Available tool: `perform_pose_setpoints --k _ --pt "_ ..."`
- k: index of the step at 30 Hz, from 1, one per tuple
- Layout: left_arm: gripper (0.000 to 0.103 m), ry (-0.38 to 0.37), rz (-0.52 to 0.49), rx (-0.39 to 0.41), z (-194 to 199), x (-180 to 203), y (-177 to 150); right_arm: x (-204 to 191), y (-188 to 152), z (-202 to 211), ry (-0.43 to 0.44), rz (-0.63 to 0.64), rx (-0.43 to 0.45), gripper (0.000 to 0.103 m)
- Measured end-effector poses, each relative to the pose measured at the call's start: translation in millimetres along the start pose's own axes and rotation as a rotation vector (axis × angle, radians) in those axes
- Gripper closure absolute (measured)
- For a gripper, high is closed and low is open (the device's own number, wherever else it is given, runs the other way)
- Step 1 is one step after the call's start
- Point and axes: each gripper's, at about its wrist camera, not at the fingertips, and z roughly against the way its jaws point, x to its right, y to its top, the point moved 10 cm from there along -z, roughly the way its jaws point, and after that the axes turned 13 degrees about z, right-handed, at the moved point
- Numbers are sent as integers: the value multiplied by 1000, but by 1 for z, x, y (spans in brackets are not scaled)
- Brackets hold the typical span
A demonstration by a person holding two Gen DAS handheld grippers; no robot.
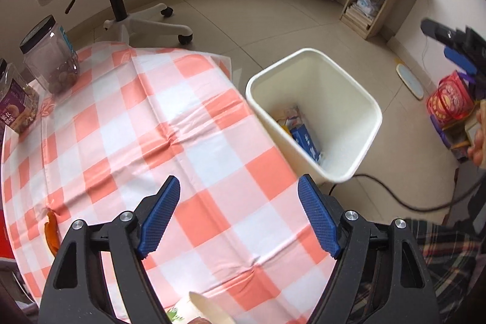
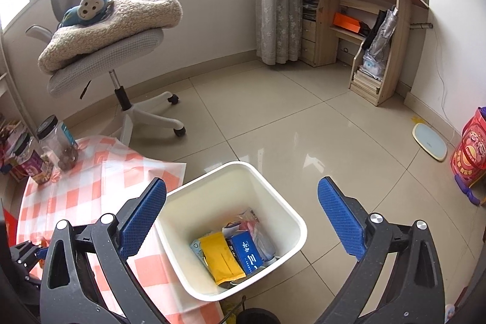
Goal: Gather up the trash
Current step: 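Grasp the white paper cup on its side with the left gripper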
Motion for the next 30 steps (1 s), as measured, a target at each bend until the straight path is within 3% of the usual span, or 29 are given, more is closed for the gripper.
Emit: perform_pose_setpoints --k 5,8,10,12,14,15,21,23,30 --pt "21 47 -143 -135 3 -27 -61 -33 0 -6 43 53 -26 7" --pt "19 170 -159 -183 3 -56 -94 -53 0 -9 64 78 -38 7" --pt "19 182 -28 -202 4 -78 -109 -66 0 -9 82 91 -43 7" --pt "17 156 220 -206 7 -102 -120 -79 0 -11 94 109 -44 7" --pt "16 80 453 -187 11 -116 -131 -93 0 -13 103 131 -47 7" --pt "16 51 518 -164 14 -117 -135 -100 0 -13 109 140 -50 7" --pt "13 112 596 -82 18 -111 -150 -139 -4 -19 156 166 -73 7" --pt "12 94 635 -94 13 -110 -155 -151 -5 -21 167 174 -80 7" --pt "11 103 612 -138 -5 -104 -163 -183 -12 -30 184 217 -111 7"
